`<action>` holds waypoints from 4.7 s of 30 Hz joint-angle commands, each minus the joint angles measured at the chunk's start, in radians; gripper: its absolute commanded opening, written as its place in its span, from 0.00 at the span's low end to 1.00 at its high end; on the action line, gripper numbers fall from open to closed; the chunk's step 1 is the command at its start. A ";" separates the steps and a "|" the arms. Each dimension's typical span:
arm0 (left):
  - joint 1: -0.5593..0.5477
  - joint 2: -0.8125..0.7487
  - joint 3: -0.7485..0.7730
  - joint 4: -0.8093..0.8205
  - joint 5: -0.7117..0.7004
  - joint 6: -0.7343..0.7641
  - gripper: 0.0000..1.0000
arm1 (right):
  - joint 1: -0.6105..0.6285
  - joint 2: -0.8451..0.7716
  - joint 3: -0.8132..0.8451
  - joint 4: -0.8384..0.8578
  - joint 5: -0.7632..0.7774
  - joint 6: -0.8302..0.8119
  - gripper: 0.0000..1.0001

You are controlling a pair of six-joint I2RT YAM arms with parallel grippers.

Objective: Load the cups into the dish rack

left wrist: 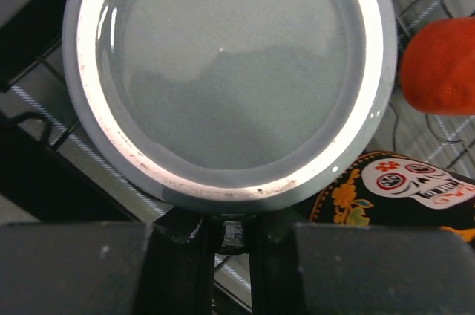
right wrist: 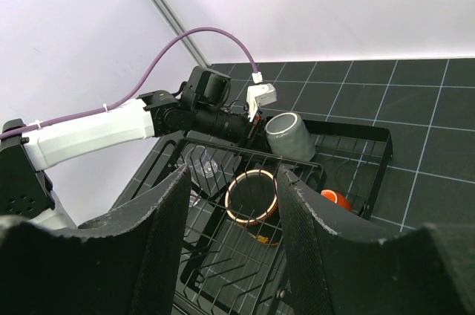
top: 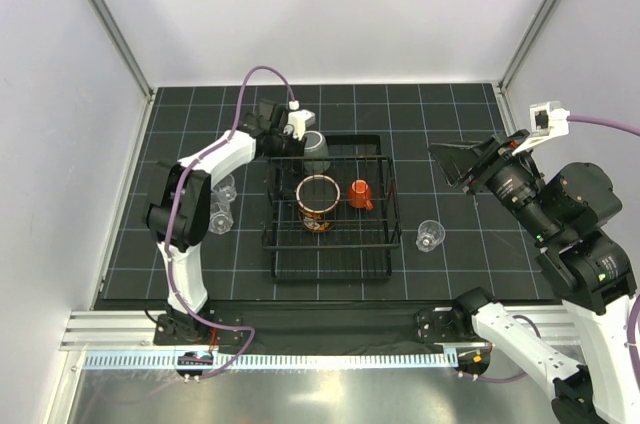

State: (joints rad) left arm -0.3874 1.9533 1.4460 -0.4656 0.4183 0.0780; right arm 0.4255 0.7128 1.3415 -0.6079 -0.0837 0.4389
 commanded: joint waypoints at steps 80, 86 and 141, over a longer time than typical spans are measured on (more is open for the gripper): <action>0.231 -0.892 -0.487 -0.209 -0.390 -0.770 0.61 | 0.005 0.114 -0.139 0.120 -0.065 -0.008 0.52; 0.217 -0.909 -0.562 -0.194 -0.535 -0.810 0.60 | 0.004 0.108 -0.150 0.112 -0.053 -0.012 0.52; 0.219 -1.088 -0.644 -0.274 -0.636 -0.889 0.00 | 0.004 0.096 -0.185 0.117 -0.080 -0.006 0.52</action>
State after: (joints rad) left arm -0.1646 0.9367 0.7235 -0.6750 -0.1806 -0.8043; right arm 0.4255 0.8181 1.1606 -0.5240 -0.1509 0.4397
